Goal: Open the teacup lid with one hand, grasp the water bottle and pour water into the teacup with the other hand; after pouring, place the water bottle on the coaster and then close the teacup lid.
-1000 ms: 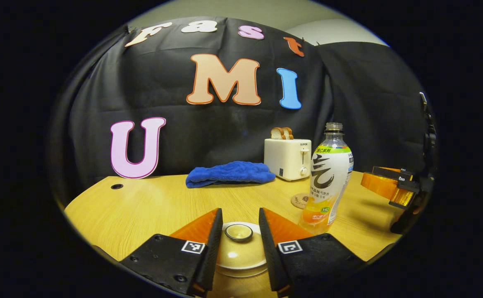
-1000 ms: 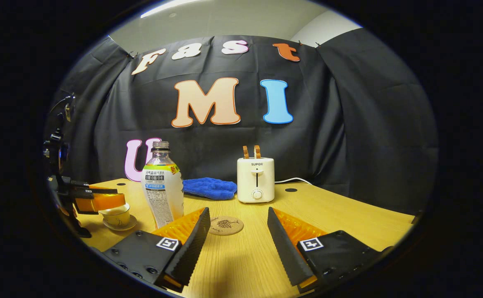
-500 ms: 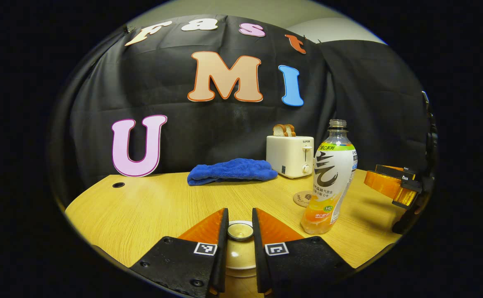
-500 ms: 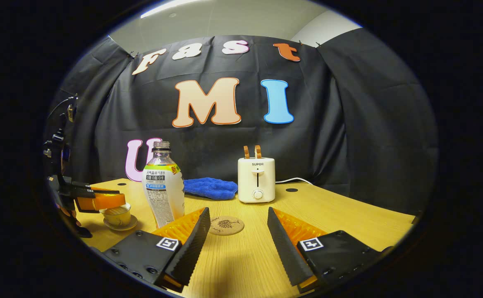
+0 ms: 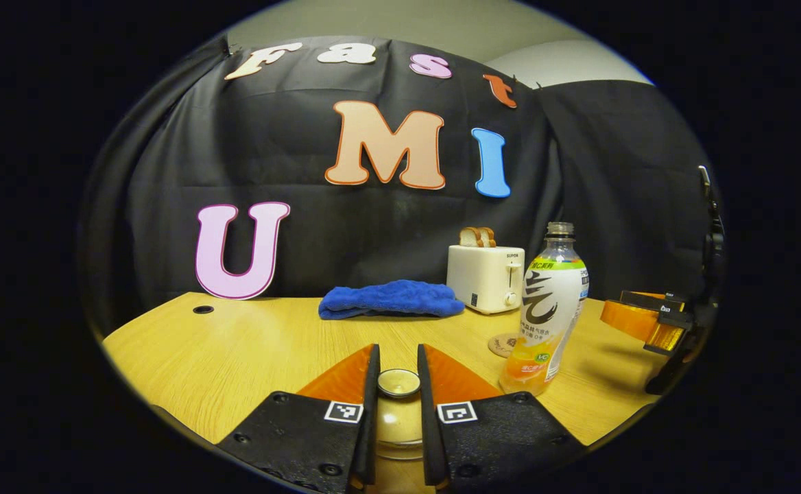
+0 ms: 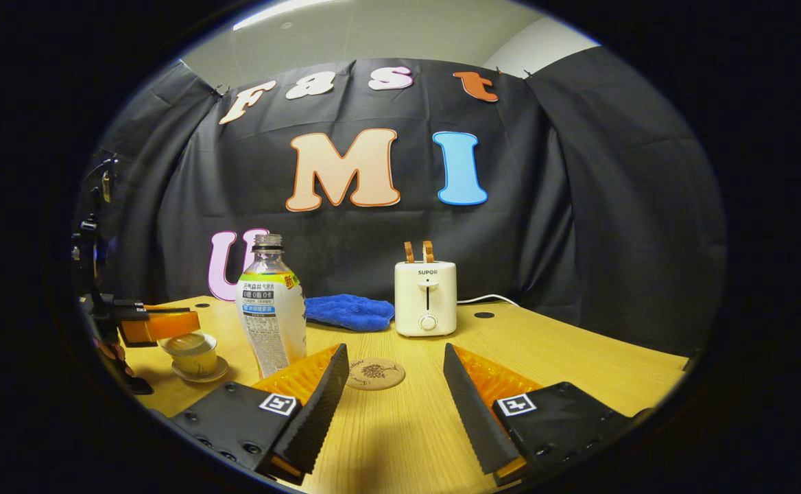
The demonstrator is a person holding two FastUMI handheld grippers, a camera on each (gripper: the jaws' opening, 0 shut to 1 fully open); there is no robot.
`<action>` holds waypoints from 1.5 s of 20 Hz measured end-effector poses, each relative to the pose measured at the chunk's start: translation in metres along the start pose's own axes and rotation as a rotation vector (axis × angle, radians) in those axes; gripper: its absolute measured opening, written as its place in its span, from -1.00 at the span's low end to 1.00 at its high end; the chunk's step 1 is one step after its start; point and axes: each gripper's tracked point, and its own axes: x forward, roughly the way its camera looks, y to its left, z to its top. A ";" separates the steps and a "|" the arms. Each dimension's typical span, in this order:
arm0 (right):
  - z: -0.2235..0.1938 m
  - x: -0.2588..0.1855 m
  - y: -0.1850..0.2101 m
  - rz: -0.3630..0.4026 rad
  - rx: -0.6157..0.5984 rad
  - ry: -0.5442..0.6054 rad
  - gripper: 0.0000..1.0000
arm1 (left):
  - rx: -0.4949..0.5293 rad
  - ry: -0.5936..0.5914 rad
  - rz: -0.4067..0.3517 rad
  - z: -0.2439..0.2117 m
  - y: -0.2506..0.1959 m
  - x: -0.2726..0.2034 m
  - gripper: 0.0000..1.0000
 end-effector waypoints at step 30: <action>-0.018 0.023 0.122 0.461 0.003 0.093 0.80 | 0.049 -0.038 0.451 0.009 0.115 -0.089 -0.51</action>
